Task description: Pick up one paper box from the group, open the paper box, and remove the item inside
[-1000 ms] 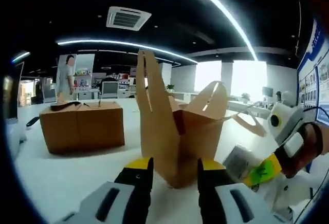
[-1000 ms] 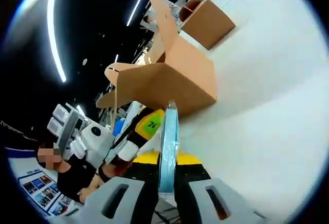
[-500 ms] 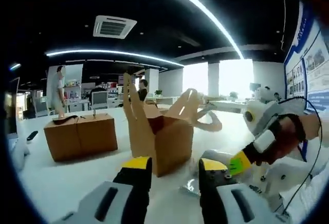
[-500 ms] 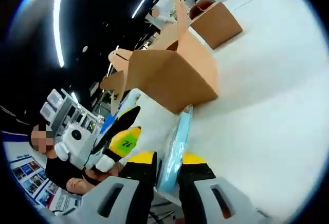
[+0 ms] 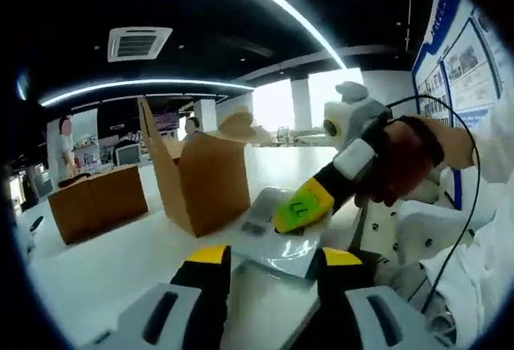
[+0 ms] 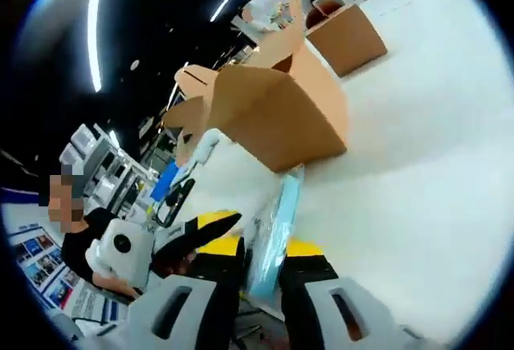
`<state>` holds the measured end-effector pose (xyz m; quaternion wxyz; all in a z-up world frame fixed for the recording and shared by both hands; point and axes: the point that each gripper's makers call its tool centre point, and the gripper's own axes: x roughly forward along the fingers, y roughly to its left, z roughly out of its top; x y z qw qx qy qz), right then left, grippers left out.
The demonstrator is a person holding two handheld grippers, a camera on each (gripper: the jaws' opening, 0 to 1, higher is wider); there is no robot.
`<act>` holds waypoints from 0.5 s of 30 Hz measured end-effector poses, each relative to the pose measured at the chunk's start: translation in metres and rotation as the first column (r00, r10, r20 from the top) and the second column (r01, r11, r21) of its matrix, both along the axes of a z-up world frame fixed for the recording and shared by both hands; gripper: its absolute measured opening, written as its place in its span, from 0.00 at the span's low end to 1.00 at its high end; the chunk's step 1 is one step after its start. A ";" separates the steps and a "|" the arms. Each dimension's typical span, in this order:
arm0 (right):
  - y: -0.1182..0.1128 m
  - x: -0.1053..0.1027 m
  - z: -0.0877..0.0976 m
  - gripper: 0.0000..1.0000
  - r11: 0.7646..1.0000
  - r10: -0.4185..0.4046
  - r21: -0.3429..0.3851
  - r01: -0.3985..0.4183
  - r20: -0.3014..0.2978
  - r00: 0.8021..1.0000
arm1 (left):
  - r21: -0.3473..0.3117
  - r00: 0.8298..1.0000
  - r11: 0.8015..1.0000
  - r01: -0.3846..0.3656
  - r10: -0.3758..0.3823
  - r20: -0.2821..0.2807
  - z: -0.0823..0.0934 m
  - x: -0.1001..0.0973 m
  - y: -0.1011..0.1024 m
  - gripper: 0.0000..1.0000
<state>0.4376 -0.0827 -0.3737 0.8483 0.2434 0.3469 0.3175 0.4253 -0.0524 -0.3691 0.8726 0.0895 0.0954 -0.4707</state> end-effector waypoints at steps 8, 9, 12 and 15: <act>0.003 -0.004 0.002 0.24 0.978 0.152 -0.155 -0.137 0.091 0.984 | -0.002 1.000 1.000 0.023 -0.023 -0.009 -0.001 0.000 -0.005 0.44; 0.002 -0.003 0.002 0.24 0.976 0.156 -0.169 -0.138 0.098 0.983 | 0.001 1.000 1.000 0.024 -0.024 -0.009 -0.001 0.000 -0.005 0.44; 0.000 -0.002 0.002 0.27 0.963 0.181 -0.224 -0.148 0.131 0.975 | 0.007 1.000 1.000 0.026 -0.025 -0.009 -0.001 0.002 -0.005 0.44; -0.001 -0.005 0.001 0.29 0.949 0.213 -0.269 -0.167 0.156 0.964 | 0.002 0.999 0.999 0.037 -0.037 -0.016 -0.002 0.002 -0.004 0.44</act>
